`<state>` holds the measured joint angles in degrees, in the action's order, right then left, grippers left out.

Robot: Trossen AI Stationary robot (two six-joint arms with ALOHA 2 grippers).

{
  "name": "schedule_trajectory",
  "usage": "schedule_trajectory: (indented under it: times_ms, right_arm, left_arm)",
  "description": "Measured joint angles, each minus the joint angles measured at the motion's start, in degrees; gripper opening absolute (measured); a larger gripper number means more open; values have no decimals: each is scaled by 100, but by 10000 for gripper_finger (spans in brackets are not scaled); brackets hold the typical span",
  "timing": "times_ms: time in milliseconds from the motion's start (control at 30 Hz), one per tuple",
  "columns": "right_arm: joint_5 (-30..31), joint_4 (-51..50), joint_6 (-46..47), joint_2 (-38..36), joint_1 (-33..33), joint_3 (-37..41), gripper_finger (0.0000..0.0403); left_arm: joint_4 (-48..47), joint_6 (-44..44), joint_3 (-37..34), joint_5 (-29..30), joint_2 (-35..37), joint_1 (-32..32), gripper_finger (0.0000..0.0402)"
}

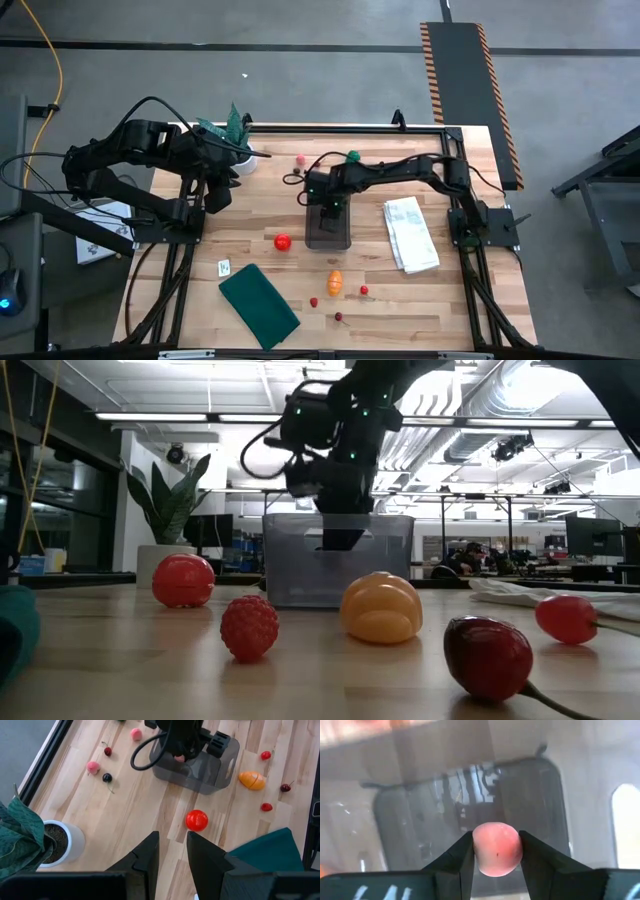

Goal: Pick and placing Produce into tupperware
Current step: Put the pink peach into the transparent black bin

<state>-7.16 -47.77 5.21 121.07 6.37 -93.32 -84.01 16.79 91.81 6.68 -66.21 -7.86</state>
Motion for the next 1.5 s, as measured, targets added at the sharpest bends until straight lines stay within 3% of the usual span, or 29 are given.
schedule_trajectory:
  times_ms: [1000, 1500]
  right_arm:
    - [-22, 63, 35, 253, 9, -15, 115]
    - [-265, 22, 27, 229, -2, -14, 180]
  left_arm:
    - [-15, -2, 0, -2, 0, -2, 90]
    - [-15, -2, 1, -2, 0, -1, 90]
